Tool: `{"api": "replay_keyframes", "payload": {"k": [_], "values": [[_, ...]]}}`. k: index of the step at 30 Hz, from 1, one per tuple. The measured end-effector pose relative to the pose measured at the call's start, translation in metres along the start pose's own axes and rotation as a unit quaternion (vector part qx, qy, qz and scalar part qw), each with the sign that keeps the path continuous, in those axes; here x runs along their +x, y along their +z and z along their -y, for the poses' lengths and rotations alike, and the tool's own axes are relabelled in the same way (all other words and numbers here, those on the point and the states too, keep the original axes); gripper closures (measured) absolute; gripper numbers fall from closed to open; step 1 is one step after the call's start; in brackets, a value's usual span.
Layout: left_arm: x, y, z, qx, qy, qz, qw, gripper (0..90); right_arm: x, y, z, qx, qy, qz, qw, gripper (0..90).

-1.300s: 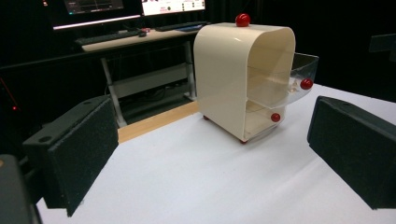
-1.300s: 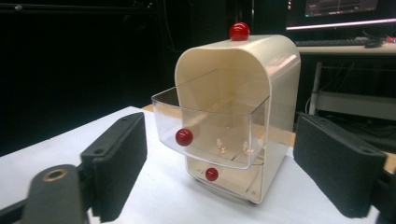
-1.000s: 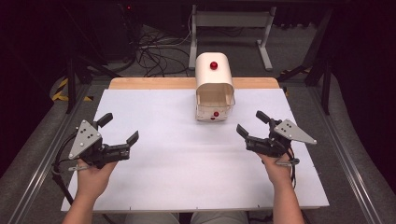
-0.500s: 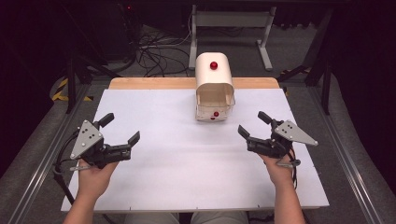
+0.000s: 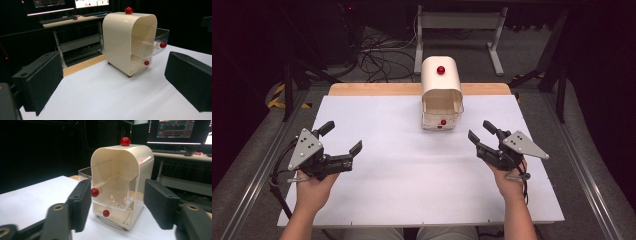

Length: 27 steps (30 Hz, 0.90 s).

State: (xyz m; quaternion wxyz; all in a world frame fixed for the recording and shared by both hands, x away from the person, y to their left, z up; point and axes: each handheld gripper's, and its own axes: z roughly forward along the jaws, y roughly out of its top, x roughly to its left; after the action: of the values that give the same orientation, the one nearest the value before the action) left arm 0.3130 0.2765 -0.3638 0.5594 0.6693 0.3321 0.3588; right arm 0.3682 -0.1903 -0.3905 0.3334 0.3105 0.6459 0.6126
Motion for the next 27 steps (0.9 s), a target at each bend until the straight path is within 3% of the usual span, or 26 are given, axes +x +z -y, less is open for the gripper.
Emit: {"api": "replay_keyframes", "payload": {"k": [5, 27], "values": [[0.000, 0.000, 0.000, -0.002, -0.002, 0.001, 1.0000, 2.5, 0.001, 0.001, 0.001, 0.002, 0.000, -0.006, 1.0000, 50.8], [0.001, -0.003, -0.002, -0.004, 0.000, -0.002, 1.0000, 2.6, 0.008, 0.013, 0.005, 0.032, -0.008, 0.015, 0.9993, 81.5]]}}
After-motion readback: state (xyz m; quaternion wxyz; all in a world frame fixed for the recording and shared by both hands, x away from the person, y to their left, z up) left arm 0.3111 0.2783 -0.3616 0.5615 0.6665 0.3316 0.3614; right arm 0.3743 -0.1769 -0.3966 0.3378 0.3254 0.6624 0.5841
